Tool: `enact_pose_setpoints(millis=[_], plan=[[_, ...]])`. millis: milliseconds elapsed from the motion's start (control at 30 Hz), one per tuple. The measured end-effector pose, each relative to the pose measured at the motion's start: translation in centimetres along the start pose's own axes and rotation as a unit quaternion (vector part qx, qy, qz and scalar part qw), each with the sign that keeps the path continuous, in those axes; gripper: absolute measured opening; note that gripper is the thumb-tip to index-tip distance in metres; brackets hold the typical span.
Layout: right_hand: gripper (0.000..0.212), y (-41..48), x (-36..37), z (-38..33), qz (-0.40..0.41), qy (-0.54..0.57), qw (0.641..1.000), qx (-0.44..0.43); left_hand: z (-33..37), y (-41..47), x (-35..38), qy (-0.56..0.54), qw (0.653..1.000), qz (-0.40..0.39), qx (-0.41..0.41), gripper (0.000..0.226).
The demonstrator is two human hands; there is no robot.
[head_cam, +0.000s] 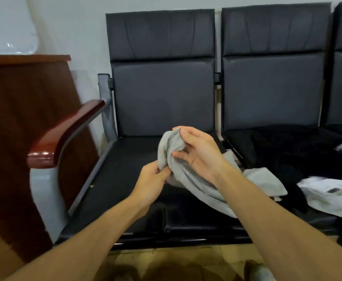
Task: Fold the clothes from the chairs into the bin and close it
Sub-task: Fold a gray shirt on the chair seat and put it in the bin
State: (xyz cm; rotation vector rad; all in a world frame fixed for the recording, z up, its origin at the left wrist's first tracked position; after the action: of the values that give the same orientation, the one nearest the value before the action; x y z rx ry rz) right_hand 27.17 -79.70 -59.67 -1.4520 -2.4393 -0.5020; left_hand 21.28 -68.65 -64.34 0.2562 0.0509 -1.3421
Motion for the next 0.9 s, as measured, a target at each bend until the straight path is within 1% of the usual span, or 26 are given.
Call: enact_pose_setpoints(millis=[67,100,167,233,267,300,333,367,400,433,500,533,567,600,633,667,700,733,767,800,833,867,900], plan=[[0.018,0.6,-1.2,0.4,0.062,-0.047,0.997,-0.009,-0.2,-0.1,-1.8,-0.008,0.999,0.039,-0.009,0.022],[0.016,0.8,-1.7,0.7,0.078,-0.065,0.995,-0.008,-0.3,-0.2,-2.6,-0.009,0.998,0.053,-0.013,0.022],[0.016,0.9,-2.6,1.7,0.086,-0.122,0.989,0.015,-0.9,-0.2,-4.1,-0.003,0.997,0.073,-0.032,0.023],[0.018,0.9,-3.6,3.1,0.071,-0.246,0.965,0.053,-2.1,-0.2,-5.3,0.013,0.995,0.079,-0.063,0.024],[0.018,0.7,-4.1,3.7,0.053,-0.328,0.941,0.061,-2.6,-0.2,-5.8,0.024,0.994,0.077,-0.077,0.024],[0.018,0.6,-4.4,4.2,0.026,-0.428,0.902,0.054,-3.2,-0.1,-6.4,0.035,0.992,0.078,-0.089,0.024],[0.019,0.6,-4.6,4.6,-0.011,-0.528,0.848,0.040,-3.6,-0.1,-6.9,0.044,0.991,0.080,-0.098,0.024],[0.022,0.3,-4.8,5.2,-0.051,-0.602,0.796,0.034,-4.0,-0.1,-7.5,0.051,0.990,0.082,-0.105,0.022],[0.026,-0.1,-4.8,5.7,-0.091,-0.642,0.760,0.033,-4.5,0.0,-8.1,0.057,0.988,0.086,-0.111,0.021],[0.032,-0.6,-4.7,6.0,-0.130,-0.657,0.741,0.043,-4.9,0.0,-8.7,0.066,0.987,0.088,-0.117,0.021],[0.046,-1.7,-4.8,6.5,-0.201,-0.657,0.722,0.087,-5.5,0.2,-9.4,0.102,0.981,0.084,-0.140,0.019],[0.052,-2.1,-5.0,6.8,-0.233,-0.665,0.702,0.107,-5.8,0.3,-9.5,0.118,0.978,0.080,-0.153,0.017],[0.055,-2.5,-5.2,6.9,-0.258,-0.683,0.674,0.116,-6.1,0.4,-9.5,0.127,0.976,0.077,-0.161,0.014],[0.051,-2.7,-5.7,7.0,-0.271,-0.701,0.649,0.116,-6.0,0.5,-9.3,0.136,0.974,0.073,-0.165,0.013],[0.038,-2.6,-6.0,6.8,-0.267,-0.718,0.634,0.105,-5.8,0.6,-9.1,0.147,0.973,0.069,-0.162,0.015],[0.019,-2.4,-6.4,6.5,-0.252,-0.728,0.632,0.090,-5.5,0.7,-8.8,0.157,0.974,0.063,-0.153,0.024],[0.015,-2.2,-6.7,5.9,-0.237,-0.735,0.632,0.073,-5.2,0.9,-8.6,0.160,0.975,0.060,-0.143,0.037],[0.027,-1.9,-6.9,5.5,-0.220,-0.737,0.636,0.060,-4.8,1.0,-8.4,0.173,0.974,0.062,-0.134,0.048],[0.033,-1.7,-7.0,5.0,-0.202,-0.732,0.649,0.052,-4.1,1.0,-8.3,0.208,0.969,0.069,-0.115,0.054],[0.032,-1.5,-7.1,4.4,-0.179,-0.707,0.682,0.049,-3.1,0.9,-8.0,0.260,0.959,0.080,-0.079,0.055],[0.028,-1.5,-7.0,3.7,-0.157,-0.667,0.727,0.047,-1.9,0.7,-7.3,0.309,0.947,0.086,-0.023,0.051],[0.022,-1.5,-6.9,3.2,-0.138,-0.611,0.777,0.054,-0.6,0.4,-6.3,0.330,0.940,0.079,0.043,0.044],[0.017,-1.7,-6.6,2.6,-0.122,-0.552,0.822,0.066,0.1,0.1,-5.0,0.328,0.939,0.053,0.091,0.037]])
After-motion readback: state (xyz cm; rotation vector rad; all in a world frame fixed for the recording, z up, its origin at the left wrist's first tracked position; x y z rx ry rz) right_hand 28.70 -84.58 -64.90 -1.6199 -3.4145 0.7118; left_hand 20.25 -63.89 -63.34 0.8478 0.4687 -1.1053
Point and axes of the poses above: each hand's wrist, its own y-axis towards the middle knuckle, its own x-axis out of the palm, z = x × y, the point moved 7 cm from there along y, towards the middle knuckle, and after that the axes turned 1 degree about -y, right-handed, at the moved point
